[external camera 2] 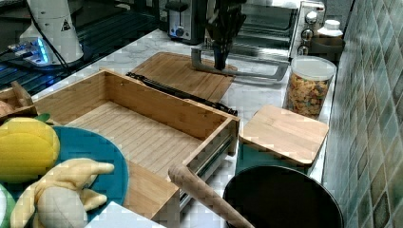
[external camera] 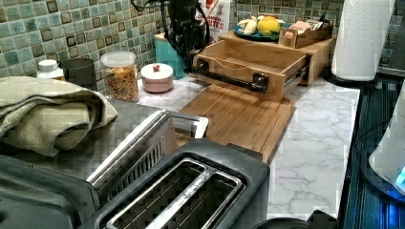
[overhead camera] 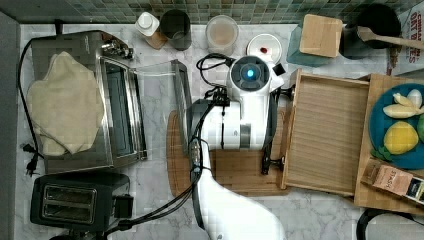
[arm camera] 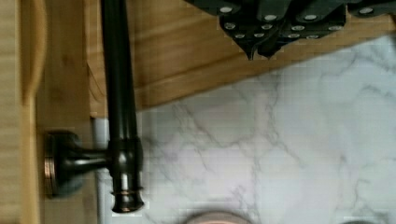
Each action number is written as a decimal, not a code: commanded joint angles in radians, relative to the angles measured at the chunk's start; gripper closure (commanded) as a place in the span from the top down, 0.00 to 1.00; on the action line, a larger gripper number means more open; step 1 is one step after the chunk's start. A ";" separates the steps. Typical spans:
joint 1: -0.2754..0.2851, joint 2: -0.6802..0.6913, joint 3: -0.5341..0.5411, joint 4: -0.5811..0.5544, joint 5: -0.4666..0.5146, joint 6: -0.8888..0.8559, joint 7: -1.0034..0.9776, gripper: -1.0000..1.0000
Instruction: Close the drawer.
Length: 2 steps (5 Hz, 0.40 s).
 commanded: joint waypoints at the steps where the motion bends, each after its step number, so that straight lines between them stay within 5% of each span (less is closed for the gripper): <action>1: -0.064 -0.007 -0.058 -0.074 -0.043 0.121 -0.085 0.00; 2: -0.082 0.005 -0.069 -0.082 -0.044 0.151 -0.140 0.00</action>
